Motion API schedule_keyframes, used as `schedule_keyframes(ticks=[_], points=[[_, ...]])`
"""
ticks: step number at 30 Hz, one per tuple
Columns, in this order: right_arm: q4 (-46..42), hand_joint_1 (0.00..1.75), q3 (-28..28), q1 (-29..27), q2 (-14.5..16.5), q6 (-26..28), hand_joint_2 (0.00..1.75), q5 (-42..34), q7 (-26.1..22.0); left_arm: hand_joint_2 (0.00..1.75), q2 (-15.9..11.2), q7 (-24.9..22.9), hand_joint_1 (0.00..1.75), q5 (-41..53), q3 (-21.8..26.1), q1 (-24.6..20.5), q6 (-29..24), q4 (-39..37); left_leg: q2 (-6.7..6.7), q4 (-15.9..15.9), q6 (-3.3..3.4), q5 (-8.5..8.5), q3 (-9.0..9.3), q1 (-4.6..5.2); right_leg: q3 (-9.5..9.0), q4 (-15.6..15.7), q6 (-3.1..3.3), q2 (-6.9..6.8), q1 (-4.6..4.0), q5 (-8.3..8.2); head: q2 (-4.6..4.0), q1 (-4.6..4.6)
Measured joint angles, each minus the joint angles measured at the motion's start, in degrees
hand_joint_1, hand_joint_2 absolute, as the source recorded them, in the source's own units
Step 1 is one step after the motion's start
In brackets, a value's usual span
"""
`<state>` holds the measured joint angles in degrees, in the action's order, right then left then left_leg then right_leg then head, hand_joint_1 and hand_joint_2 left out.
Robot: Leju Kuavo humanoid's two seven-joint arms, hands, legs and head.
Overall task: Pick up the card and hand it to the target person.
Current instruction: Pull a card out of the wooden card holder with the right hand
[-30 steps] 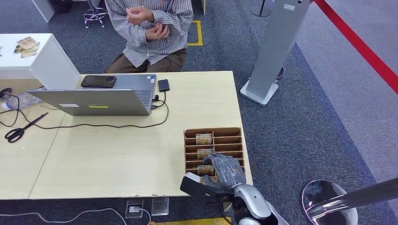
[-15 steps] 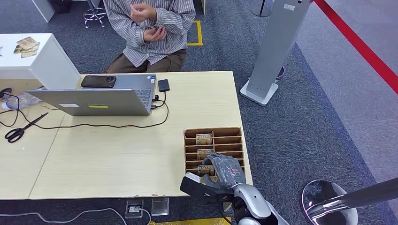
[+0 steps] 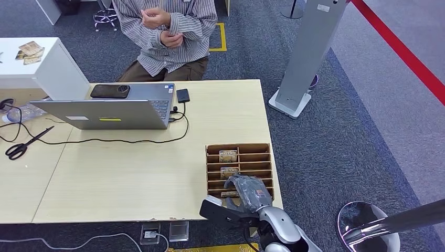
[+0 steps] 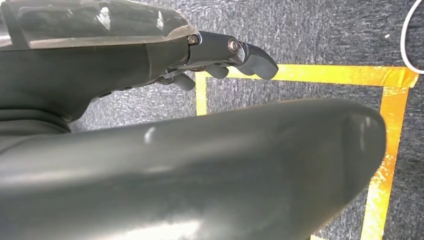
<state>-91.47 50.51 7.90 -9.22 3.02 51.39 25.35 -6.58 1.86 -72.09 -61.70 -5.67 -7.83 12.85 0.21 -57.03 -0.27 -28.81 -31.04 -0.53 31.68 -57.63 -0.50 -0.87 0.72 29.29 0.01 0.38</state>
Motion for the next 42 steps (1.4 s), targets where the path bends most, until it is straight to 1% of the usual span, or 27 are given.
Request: schedule_keyframes(ticks=[2, 6, 8, 12, 13, 17, 23, 28, 33, 37, 42], points=[[0.11, 0.96, 0.19, 0.07, 0.00, 0.02, 1.75, -0.01, 0.00, 0.00, 0.00, -0.05, 0.00, -0.14, 0.01, 0.00, -0.03, 0.00, 0.00, 0.00, 0.00, 0.00, 0.00, 0.00, 0.00, 0.00, 0.00, 0.00, 0.00, 0.00, 0.00, -0.01], [0.17, 1.26, 0.37, 0.14, 0.00, 0.07, 1.75, -0.07, 0.03, 0.00, 0.00, -0.05, 0.00, -0.19, 0.01, 0.00, -0.03, 0.00, 0.00, 0.00, 0.00, 0.00, 0.00, 0.00, 0.00, 0.00, 0.00, 0.00, 0.00, 0.00, 0.00, -0.02], [0.22, 1.30, 0.49, 0.17, 0.00, 0.15, 1.75, -0.13, 0.08, 0.00, 0.00, -0.05, 0.00, -0.19, 0.00, 0.00, -0.02, 0.00, 0.00, 0.00, 0.00, 0.00, 0.00, 0.00, 0.00, 0.00, 0.00, 0.00, 0.00, 0.00, -0.01, -0.01], [0.36, 1.70, 0.86, 0.42, 0.00, 0.52, 1.75, -0.22, 0.32, 0.00, 0.00, -0.07, 0.00, -0.19, 0.00, 0.00, -0.02, 0.00, 0.00, 0.00, 0.00, 0.00, 0.00, 0.00, 0.00, 0.00, 0.00, 0.00, 0.00, 0.00, 0.00, 0.01], [0.40, 1.73, 0.92, 0.41, 0.00, 0.57, 1.75, -0.27, 0.36, 0.00, 0.00, -0.08, 0.00, -0.19, 0.00, 0.00, -0.03, 0.00, 0.00, 0.00, 0.00, 0.00, 0.00, 0.00, 0.00, 0.00, 0.00, 0.00, 0.00, 0.00, 0.00, 0.01], [0.58, 1.71, 1.17, 0.32, 0.00, 0.67, 1.75, -0.39, 0.48, 1.75, 0.00, -0.04, 0.00, -0.18, 0.00, 0.00, -0.10, 0.00, 0.00, 0.00, 0.00, 0.00, 0.00, 0.00, 0.00, 0.00, 0.00, 0.00, 0.00, 0.00, 0.01, 0.01], [0.81, 1.71, 1.23, 0.32, 0.00, 1.20, 1.75, -0.51, 0.52, 1.75, 0.00, 0.81, 0.00, 0.36, 0.00, 0.00, -0.59, 0.00, 0.00, 0.00, 0.00, 0.00, 0.00, 0.00, 0.00, 0.00, 0.00, 0.00, 0.00, 0.00, 0.00, -0.02], [1.08, 1.71, 1.28, 0.33, 0.00, 2.72, 1.75, 0.21, 0.13, 1.75, 0.00, 1.64, 0.00, 0.23, 0.16, 0.00, -0.61, 0.00, 0.00, 0.00, 0.00, 0.00, -0.01, 0.00, 0.01, 0.00, 0.00, 0.00, 0.00, 0.00, 0.00, -0.02], [0.77, 1.71, 0.70, 0.62, -0.02, 3.91, 1.75, 0.68, -1.30, 1.75, 0.00, 2.00, 0.00, 0.30, 0.20, 0.00, -0.56, 0.00, 0.00, 0.00, 0.00, 0.00, -0.02, 0.00, 0.01, 0.00, 0.00, 0.00, 0.00, 0.00, 0.00, 0.00], [-1.21, 1.71, -1.47, 2.30, -0.11, 4.29, 1.75, -2.82, -4.40, 1.75, 0.00, 2.51, 0.00, 0.53, 0.20, 0.02, -0.08, 0.00, 0.01, -0.01, 0.01, 0.00, 0.00, 0.00, 0.00, 0.00, -0.01, 0.01, 0.00, -0.01, 0.01, -0.01], [-5.02, 1.71, -4.24, 6.87, -1.39, 3.57, 1.75, -7.49, -6.20, 1.75, 0.00, 2.99, 0.00, 0.69, 0.19, 0.04, 0.28, 0.00, 0.01, -0.03, 0.01, 0.01, 0.01, 0.01, -0.01, 0.00, -0.05, 0.02, 0.01, -0.05, 0.00, 0.00]])
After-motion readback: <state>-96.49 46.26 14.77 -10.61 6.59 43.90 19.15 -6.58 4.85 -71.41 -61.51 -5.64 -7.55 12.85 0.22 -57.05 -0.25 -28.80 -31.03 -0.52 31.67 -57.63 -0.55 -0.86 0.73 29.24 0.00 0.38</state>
